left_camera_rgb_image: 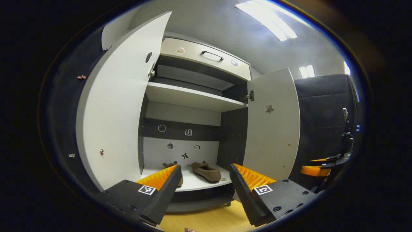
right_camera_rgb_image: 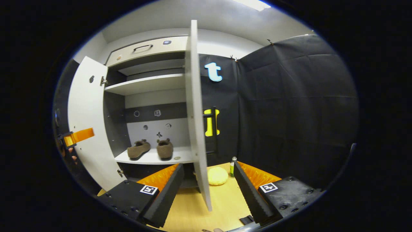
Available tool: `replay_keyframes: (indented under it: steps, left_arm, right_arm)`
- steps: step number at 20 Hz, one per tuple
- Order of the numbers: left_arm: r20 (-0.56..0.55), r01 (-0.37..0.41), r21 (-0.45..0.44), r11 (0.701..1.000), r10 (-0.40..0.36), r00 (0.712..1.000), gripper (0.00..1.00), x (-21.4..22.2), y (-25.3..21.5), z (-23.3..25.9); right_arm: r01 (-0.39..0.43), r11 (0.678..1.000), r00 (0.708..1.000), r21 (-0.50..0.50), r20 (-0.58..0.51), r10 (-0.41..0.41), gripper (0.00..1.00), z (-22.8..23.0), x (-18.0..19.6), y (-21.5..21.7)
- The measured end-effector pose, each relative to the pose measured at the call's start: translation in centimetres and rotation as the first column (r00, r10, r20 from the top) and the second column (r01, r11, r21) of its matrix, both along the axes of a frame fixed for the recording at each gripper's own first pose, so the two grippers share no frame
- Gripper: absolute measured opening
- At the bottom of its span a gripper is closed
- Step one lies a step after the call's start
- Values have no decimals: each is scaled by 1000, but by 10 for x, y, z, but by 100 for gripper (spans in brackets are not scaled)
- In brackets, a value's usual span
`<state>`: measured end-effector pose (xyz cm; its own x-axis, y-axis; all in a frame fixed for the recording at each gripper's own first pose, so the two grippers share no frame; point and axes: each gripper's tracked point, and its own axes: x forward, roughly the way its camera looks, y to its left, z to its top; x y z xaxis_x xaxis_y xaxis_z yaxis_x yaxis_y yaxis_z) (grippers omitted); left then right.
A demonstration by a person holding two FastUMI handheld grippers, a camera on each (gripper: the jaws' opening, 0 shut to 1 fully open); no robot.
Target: Grab one shoe with the right hand and put it into the shoe cabinet, grab the other shoe with the left hand and put it into the shoe cabinet; then close the right door with the right hand and the left door with the left hand.
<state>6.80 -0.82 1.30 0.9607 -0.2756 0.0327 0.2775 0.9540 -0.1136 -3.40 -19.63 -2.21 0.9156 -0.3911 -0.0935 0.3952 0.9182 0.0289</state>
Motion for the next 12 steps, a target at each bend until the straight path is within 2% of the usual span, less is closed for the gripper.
replay_keyframes:
  steps: [2, 5, 10, 12]
  left_arm:
    - [6, 8, 28, 1000, -8, 1000, 95, -7, -7, 6]
    - [5, 12, 42, 999, -12, 1000, 94, -23, -7, 11]
    - [-7, -56, 61, 997, 56, 998, 95, -40, 12, 11]
    - [-20, -101, 88, 991, 103, 994, 94, -41, 24, 8]
  right_arm:
    - [35, 999, 999, 8, 18, -35, 98, 7, 8, -31]
    - [34, 999, 999, 8, 23, -34, 98, 13, 31, -56]
    - [-70, 997, 997, 17, 26, 69, 100, 16, 68, -46]
    - [-78, 997, 997, -15, 16, 79, 96, 15, 73, -49]
